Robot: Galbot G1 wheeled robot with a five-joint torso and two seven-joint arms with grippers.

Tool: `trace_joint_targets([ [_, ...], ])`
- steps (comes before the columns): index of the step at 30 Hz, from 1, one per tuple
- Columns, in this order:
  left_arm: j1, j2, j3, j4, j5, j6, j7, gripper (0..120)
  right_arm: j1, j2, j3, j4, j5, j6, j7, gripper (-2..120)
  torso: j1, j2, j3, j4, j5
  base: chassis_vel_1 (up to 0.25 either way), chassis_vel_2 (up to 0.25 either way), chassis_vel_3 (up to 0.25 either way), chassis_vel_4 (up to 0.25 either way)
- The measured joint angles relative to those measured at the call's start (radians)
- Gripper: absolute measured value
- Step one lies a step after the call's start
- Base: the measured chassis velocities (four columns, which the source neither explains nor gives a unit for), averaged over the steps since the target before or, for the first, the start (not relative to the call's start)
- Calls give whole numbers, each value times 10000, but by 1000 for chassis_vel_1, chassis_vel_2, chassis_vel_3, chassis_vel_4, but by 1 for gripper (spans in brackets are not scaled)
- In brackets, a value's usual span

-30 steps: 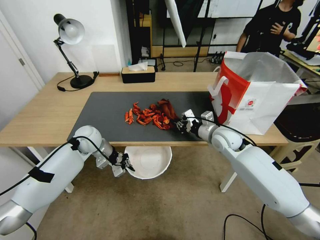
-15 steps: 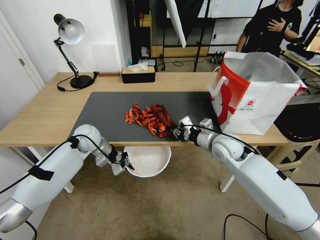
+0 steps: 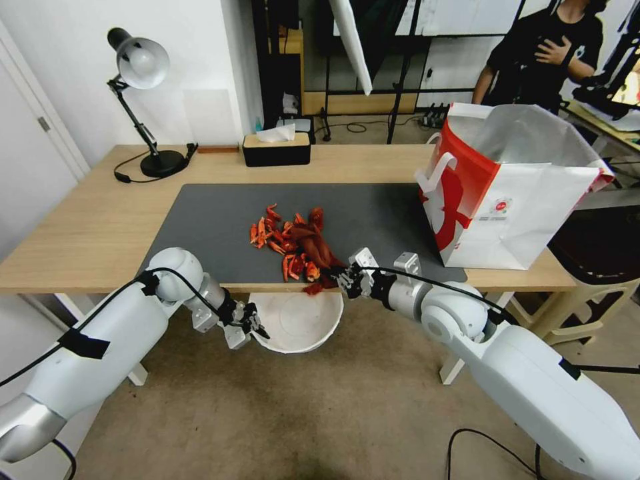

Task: Sweep shrimp from table into container with towel, then put container into takeout bag.

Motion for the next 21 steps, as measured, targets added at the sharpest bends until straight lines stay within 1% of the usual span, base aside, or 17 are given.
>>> trace_joint_targets([
  [21, -41, 16, 6, 123, -69, 0, 11, 0, -965, -359, 350, 760, -269, 150, -330, 2, 1, 0, 0, 0, 0, 0, 0, 0, 0],
])
